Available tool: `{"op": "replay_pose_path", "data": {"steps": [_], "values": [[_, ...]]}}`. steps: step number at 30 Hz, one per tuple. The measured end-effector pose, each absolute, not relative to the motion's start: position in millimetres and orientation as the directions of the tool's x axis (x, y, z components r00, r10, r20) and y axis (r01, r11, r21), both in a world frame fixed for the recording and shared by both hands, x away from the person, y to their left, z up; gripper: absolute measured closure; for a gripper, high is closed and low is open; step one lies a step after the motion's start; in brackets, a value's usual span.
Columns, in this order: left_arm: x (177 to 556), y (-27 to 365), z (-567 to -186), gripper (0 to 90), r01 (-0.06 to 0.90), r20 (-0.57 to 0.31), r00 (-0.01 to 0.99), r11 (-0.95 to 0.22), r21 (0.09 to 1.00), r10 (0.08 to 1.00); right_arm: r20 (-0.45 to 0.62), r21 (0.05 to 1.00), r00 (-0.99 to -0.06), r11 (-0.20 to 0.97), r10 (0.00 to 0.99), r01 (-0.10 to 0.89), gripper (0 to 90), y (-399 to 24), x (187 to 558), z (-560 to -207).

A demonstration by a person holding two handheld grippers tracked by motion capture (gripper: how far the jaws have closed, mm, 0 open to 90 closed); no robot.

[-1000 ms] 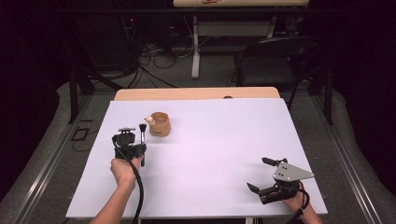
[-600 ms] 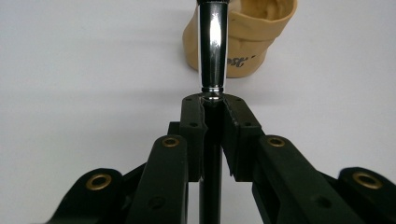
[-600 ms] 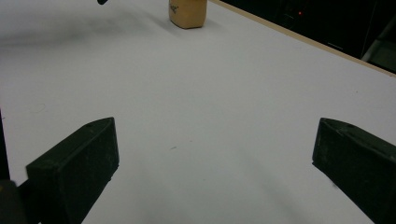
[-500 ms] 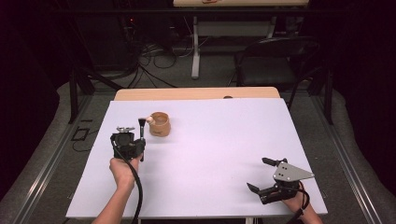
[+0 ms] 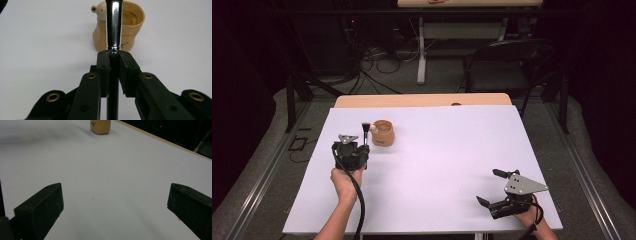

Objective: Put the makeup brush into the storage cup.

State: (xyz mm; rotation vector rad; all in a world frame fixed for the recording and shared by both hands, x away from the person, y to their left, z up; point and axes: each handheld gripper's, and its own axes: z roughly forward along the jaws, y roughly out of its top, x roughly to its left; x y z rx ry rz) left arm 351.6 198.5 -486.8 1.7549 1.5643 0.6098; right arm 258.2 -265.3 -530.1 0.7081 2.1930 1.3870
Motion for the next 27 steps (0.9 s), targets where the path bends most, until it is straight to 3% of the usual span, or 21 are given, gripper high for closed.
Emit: {"op": "replay_pose_path", "data": {"steps": [27], "values": [[347.0,207.0,-478.9,79.3,0.529,-0.078,0.201,-0.041,0.847,0.977,-0.096,0.912,-0.772,0.367,0.628,0.185,0.0,-265.1,258.7,-530.5]]}}
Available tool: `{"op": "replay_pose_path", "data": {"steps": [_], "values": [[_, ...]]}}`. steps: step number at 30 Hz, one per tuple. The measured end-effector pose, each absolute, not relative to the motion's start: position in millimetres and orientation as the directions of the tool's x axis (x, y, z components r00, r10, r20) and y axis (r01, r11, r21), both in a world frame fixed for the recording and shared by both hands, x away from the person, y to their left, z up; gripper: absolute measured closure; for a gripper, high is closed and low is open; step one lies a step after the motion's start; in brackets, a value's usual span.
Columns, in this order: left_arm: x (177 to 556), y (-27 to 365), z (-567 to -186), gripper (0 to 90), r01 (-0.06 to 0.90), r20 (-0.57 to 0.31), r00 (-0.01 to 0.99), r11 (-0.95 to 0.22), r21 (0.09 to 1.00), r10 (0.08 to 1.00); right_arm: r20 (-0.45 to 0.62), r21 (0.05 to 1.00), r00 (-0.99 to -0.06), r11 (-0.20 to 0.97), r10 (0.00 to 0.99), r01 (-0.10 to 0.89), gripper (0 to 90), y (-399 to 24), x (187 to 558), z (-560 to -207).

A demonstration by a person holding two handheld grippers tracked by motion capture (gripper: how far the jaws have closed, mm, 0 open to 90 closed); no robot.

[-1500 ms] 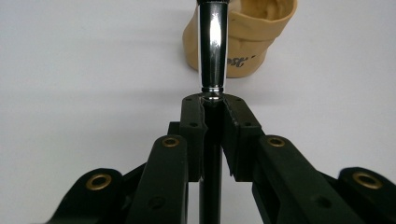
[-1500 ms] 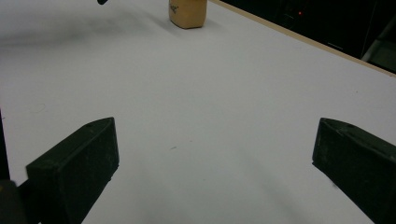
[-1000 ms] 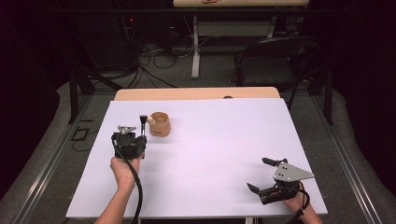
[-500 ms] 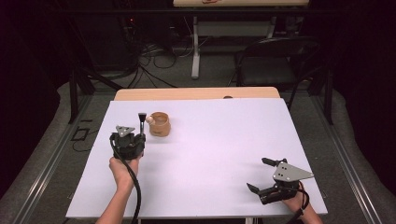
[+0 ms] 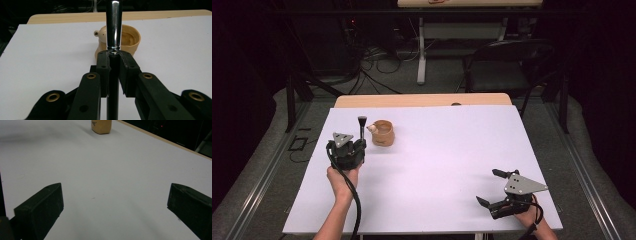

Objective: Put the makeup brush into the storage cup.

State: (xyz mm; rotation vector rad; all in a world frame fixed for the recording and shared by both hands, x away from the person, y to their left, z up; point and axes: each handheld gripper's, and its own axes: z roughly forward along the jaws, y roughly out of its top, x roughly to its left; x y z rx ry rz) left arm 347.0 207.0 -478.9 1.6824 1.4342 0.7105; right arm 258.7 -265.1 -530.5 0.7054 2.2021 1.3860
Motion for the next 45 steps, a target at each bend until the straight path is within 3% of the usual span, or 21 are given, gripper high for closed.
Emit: {"op": "replay_pose_path", "data": {"steps": [45], "values": [[371.4,195.4,-477.3,79.4,0.366,-0.095,0.248,-0.003,0.931,0.964,-0.101,0.902,-0.752,0.378,0.652,0.207,0.0,-266.5,262.3,-534.1]]}}
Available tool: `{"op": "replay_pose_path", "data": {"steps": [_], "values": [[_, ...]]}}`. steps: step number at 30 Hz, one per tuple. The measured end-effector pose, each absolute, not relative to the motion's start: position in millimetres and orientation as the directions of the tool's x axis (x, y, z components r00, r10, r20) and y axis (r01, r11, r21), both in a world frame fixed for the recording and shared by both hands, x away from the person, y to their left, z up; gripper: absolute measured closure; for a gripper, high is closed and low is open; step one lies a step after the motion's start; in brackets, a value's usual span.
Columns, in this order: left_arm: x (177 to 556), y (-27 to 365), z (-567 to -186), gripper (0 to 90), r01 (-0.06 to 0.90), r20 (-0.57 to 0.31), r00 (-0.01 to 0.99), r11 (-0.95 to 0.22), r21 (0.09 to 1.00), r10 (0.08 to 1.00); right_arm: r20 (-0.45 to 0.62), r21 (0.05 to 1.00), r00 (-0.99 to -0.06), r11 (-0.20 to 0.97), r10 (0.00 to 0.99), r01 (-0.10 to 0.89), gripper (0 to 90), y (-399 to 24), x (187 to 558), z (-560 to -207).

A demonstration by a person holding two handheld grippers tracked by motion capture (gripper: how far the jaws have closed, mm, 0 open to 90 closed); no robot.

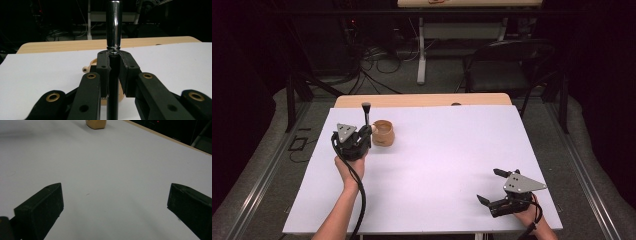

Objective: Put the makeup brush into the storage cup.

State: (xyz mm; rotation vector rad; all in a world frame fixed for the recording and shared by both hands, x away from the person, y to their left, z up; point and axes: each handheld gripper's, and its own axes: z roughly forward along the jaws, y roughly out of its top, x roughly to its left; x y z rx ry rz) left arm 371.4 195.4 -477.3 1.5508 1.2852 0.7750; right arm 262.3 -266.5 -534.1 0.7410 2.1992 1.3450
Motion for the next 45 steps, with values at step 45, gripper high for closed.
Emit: {"op": "replay_pose_path", "data": {"steps": [45], "values": [[409.1,167.5,-485.5,79.4,0.267,-0.035,0.306,-0.050,0.962,0.951,-0.101,0.898,-0.748,0.383,0.656,0.215,0.0,-266.4,263.1,-534.8]]}}
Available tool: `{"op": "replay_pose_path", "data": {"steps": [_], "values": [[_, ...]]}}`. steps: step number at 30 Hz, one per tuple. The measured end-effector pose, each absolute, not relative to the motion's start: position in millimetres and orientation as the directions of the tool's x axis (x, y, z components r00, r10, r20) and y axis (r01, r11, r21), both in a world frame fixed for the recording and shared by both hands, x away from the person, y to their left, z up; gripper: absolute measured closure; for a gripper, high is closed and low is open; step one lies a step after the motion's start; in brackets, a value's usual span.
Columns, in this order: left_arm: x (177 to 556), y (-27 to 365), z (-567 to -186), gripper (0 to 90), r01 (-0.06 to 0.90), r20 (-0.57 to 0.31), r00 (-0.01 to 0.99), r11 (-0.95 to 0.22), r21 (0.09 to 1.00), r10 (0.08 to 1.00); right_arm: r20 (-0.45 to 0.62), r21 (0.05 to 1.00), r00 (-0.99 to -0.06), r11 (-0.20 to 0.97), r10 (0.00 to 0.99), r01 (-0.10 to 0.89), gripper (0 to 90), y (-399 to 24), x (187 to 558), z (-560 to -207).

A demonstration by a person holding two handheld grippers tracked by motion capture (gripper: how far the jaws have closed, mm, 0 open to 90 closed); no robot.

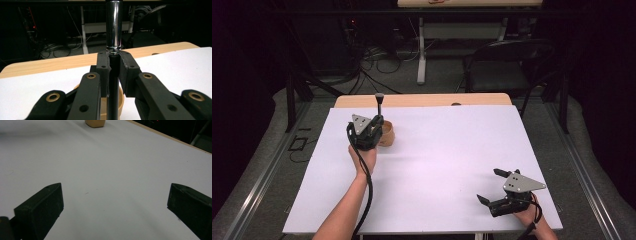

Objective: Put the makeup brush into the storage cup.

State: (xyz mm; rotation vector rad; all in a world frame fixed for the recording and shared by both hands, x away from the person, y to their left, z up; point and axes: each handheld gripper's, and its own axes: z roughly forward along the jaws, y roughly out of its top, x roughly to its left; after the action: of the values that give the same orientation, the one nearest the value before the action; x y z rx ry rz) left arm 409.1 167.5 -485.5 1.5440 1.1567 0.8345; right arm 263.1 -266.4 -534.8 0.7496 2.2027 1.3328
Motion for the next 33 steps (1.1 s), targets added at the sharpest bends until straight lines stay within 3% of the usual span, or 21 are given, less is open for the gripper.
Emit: {"op": "replay_pose_path", "data": {"steps": [33], "values": [[442.7,156.5,-503.0,79.3,0.219,0.004,0.307,-0.075,0.973,0.952,-0.104,0.895,-0.750,0.390,0.653,0.216,0.0,-265.8,263.6,-535.5]]}}
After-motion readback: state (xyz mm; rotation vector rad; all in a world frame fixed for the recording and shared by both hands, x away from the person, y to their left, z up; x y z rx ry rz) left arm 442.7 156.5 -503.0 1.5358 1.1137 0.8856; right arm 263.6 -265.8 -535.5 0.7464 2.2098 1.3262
